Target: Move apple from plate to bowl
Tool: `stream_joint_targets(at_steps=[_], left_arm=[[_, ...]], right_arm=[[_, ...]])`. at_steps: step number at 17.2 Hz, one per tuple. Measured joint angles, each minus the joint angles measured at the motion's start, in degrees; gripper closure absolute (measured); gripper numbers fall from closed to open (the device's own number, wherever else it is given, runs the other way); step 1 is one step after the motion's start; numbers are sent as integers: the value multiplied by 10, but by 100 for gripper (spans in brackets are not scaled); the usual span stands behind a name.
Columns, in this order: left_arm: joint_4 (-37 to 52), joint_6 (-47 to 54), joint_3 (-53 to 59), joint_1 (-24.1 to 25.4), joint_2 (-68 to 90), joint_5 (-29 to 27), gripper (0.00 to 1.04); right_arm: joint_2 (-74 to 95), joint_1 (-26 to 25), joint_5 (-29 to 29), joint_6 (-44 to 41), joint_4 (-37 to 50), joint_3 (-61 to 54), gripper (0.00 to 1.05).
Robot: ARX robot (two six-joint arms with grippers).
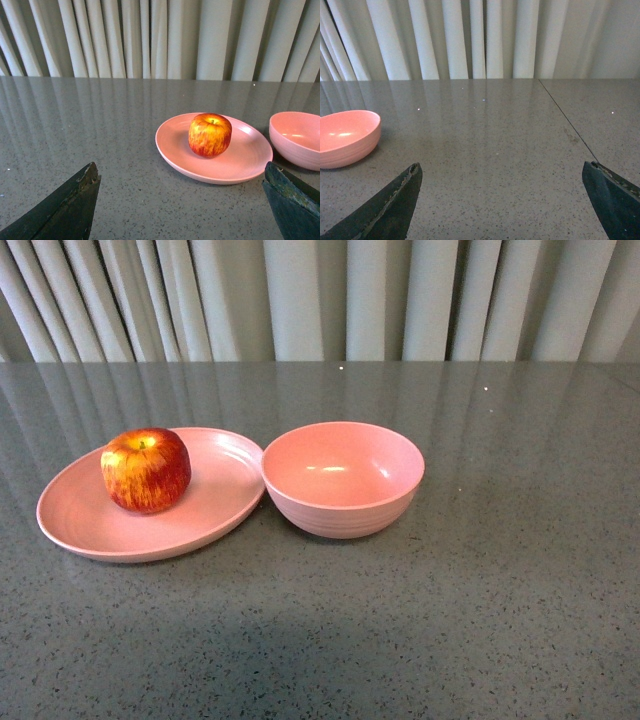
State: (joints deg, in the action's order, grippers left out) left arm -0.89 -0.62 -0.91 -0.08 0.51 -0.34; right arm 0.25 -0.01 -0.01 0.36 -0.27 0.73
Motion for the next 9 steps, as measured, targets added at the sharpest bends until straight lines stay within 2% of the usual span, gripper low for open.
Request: stream_joint_targets(at_steps=[1, 3, 5, 9], left_arm=[[-54, -5, -15, -10, 12, -26, 7], [-79, -6, -26, -20, 29, -43, 7], [-138, -11, -54, -39, 74, -82, 7], [-163, -13, -73, -48, 108, -95, 7]], right_arm=[[0, 0, 0, 0, 0, 0, 7], [0, 0, 0, 0, 0, 0, 7], [0, 0, 0, 0, 0, 0, 7], [0, 0, -1, 0, 0, 0, 7]])
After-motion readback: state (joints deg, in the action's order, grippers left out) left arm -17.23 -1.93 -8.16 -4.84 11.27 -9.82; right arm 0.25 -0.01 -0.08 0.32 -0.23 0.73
